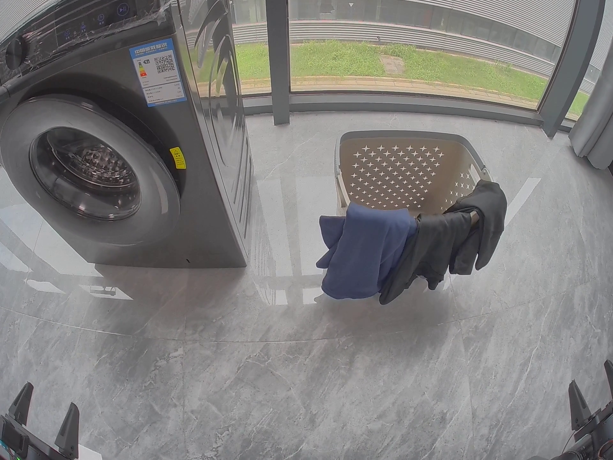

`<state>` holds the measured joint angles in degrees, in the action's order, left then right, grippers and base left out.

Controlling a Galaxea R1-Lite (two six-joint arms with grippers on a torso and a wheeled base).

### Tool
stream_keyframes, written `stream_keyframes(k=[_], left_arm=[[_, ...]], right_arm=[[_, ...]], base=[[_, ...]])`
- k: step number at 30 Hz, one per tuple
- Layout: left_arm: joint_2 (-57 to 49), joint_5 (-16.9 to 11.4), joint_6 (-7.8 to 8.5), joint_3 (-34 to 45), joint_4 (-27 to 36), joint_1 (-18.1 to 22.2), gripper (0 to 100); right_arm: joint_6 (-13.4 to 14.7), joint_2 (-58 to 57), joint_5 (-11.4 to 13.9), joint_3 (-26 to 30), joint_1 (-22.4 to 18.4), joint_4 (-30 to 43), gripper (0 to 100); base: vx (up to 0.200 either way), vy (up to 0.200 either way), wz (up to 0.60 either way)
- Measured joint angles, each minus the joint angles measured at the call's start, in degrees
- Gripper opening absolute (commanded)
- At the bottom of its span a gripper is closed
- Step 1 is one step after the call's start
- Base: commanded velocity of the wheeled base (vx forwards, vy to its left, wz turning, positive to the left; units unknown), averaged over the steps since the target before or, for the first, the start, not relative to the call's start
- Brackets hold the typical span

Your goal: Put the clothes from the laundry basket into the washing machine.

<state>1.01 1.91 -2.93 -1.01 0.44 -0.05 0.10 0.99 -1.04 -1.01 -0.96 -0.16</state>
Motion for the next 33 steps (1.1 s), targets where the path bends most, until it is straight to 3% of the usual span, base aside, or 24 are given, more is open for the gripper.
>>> stream_keyframes(k=[3,9,27,33], left_arm=[[0.00,0.00,0.02,0.00,0.02,0.02,100],[0.00,-0.04,-0.02,0.00,0.00,0.10,100],[0.00,0.00,-0.05,0.00,0.00,0.05,100],[0.00,0.00,-0.05,0.00,0.00,0.05,100]], right_arm=[[0.00,0.00,0.00,0.00,0.00,0.00,100],[0.09,0.00,-0.05,0.00,0.04,0.02,100],[0.09,0.00,-0.02,0.00,0.00,0.02,100],[-0.07,0.00,0.02,0.00,0.00,0.00,100]], base=[[0.000,-0.200,0.00],[0.000,0.000,0.00],[0.000,-0.200,0.00],[0.000,0.000,0.00]])
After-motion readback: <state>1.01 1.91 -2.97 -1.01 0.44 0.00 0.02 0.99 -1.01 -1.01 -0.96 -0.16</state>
